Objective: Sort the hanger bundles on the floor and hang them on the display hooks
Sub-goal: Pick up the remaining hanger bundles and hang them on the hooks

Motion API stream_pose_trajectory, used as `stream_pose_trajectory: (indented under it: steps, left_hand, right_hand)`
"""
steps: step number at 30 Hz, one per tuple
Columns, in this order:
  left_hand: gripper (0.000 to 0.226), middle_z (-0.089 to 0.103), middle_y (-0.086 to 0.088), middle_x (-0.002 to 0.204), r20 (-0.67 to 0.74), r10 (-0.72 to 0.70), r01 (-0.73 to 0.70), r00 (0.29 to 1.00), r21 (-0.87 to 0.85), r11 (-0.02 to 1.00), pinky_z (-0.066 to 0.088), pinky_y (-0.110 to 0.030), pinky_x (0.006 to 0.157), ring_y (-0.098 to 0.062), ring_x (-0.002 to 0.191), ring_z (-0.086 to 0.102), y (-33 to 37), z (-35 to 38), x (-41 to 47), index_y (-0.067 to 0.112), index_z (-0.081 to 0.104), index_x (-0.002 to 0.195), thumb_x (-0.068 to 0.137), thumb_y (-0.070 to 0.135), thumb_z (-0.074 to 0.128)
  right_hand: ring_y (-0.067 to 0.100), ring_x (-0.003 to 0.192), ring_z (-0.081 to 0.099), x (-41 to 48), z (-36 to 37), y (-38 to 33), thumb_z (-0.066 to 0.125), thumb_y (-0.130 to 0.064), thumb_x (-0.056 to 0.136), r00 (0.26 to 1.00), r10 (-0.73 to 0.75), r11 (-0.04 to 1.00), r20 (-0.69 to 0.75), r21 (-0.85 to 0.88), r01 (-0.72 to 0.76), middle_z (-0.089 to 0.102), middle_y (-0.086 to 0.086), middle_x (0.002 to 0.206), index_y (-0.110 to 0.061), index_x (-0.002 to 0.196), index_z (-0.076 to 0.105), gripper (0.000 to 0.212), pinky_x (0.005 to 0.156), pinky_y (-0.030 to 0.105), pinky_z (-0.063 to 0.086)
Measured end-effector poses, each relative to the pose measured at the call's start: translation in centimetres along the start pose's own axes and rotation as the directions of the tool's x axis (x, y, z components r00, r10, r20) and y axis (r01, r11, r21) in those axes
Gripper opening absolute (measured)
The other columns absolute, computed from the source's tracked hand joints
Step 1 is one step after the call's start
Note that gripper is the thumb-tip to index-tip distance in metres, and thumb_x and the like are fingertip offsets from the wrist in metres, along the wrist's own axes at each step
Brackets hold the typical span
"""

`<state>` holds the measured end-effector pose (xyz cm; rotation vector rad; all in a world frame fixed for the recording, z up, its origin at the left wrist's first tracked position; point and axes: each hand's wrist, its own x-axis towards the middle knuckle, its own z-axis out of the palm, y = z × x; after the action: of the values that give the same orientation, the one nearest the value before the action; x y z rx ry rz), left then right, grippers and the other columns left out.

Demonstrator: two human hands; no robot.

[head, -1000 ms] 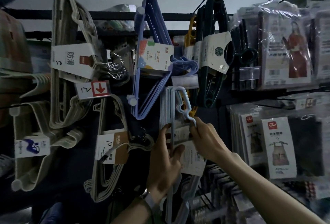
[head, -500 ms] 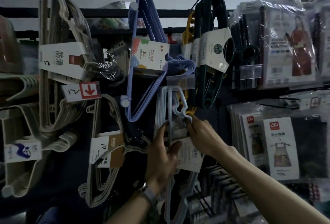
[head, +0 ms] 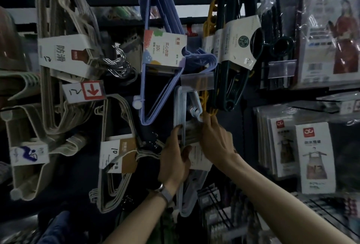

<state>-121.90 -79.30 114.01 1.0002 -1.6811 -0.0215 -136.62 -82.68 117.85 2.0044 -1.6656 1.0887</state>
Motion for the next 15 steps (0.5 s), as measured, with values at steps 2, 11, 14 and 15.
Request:
stream_pose_trajectory:
  steps: [2,11,14,15]
  left_hand:
    - [0.06,0.054,-0.003,0.145,-0.019,0.005,-0.004,1.0,0.036,0.999,0.052,-0.033,0.097,-0.016,0.123,0.059,-0.1,0.4,-0.1,0.02,0.035,0.156,0.102,0.019,0.062]
    - [0.067,0.046,-0.008,0.154,0.002,-0.024,0.023,1.0,0.161,0.987,0.048,-0.03,0.096,-0.022,0.13,0.052,-1.0,0.6,0.3,0.017,0.023,0.162,0.105,0.034,0.055]
    - [0.067,0.042,-0.01,0.159,0.12,-0.096,0.073,0.988,0.185,0.98,0.052,-0.036,0.095,-0.031,0.126,0.058,-1.0,0.9,0.1,0.022,0.006,0.165,0.11,0.032,0.043]
    - [0.066,0.048,-0.012,0.154,0.133,-0.127,0.104,0.983,0.172,0.98,0.054,-0.035,0.086,-0.032,0.115,0.064,-0.8,1.1,0.1,0.024,0.004,0.165,0.11,0.03,0.041]
  right_hand:
    - [0.042,0.094,0.065,0.0,0.1,0.1,0.047,-0.017,0.105,1.0,-0.005,1.0,0.014,-0.012,0.005,0.046,0.012,0.136,-0.012,0.155,0.025,0.055,0.061,0.041,0.038]
    - [0.041,0.111,0.054,0.1,0.0,0.8,0.047,-0.008,0.1,0.999,-0.041,0.985,-0.001,0.165,0.04,0.042,0.015,0.136,-0.011,0.14,0.043,0.04,0.067,0.044,0.045]
    - [0.044,0.097,0.061,0.6,-0.1,0.7,0.038,-0.004,0.101,0.996,-0.066,0.93,0.058,0.365,0.04,0.057,0.018,0.125,-0.019,0.142,0.036,0.043,0.072,0.049,0.052]
    - [0.045,0.09,0.062,0.9,-0.1,0.6,0.037,-0.001,0.101,0.995,-0.064,0.927,0.079,0.374,0.03,0.062,0.02,0.117,-0.019,0.144,0.033,0.047,0.07,0.049,0.052]
